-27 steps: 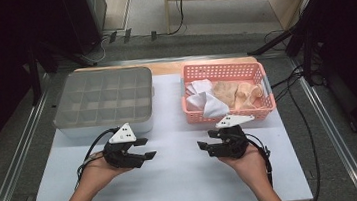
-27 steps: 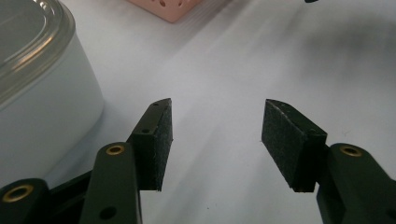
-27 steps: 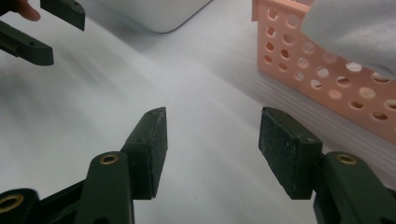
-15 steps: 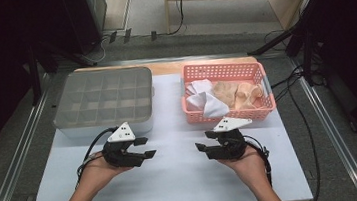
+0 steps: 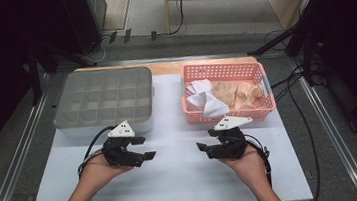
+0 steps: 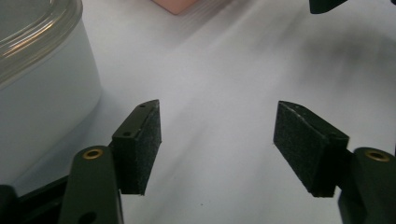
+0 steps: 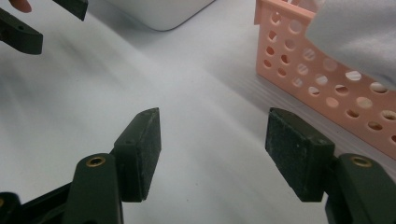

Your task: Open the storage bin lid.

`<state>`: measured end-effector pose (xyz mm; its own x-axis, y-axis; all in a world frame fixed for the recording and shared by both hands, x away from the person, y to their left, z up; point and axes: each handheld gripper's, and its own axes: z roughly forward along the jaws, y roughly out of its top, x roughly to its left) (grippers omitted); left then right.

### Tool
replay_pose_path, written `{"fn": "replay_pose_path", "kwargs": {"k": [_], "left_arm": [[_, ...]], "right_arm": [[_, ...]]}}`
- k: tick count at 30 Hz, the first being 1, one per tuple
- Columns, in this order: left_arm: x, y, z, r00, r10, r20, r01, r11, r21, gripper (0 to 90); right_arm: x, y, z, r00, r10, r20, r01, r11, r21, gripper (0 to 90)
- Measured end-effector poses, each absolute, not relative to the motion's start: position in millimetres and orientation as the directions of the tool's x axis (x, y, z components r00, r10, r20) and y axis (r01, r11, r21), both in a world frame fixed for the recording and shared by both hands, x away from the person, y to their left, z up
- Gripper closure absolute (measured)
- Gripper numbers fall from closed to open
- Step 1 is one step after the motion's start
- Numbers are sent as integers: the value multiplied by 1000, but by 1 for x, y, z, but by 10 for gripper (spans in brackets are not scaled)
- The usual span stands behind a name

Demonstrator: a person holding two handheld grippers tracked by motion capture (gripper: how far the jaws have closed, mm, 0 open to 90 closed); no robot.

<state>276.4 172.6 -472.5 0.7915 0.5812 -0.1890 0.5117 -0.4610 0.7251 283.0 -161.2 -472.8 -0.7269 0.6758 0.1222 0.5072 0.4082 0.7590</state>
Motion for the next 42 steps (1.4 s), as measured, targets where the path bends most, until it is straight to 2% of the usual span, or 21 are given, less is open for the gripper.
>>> {"fn": "replay_pose_path", "kwargs": {"k": [6,12,42], "left_arm": [[276,170,-473,800,572,-182,505,-477,720,289],[279,172,-473,772,595,-224,557,-463,690,297],[263,209,-466,722,650,-238,597,-411,689,316]], "right_arm": [[283,-160,-474,-729,676,111,502,417,757,360],[283,-159,-474,-727,677,117,511,418,751,355],[295,-134,-473,-775,620,123,485,459,745,354]]}}
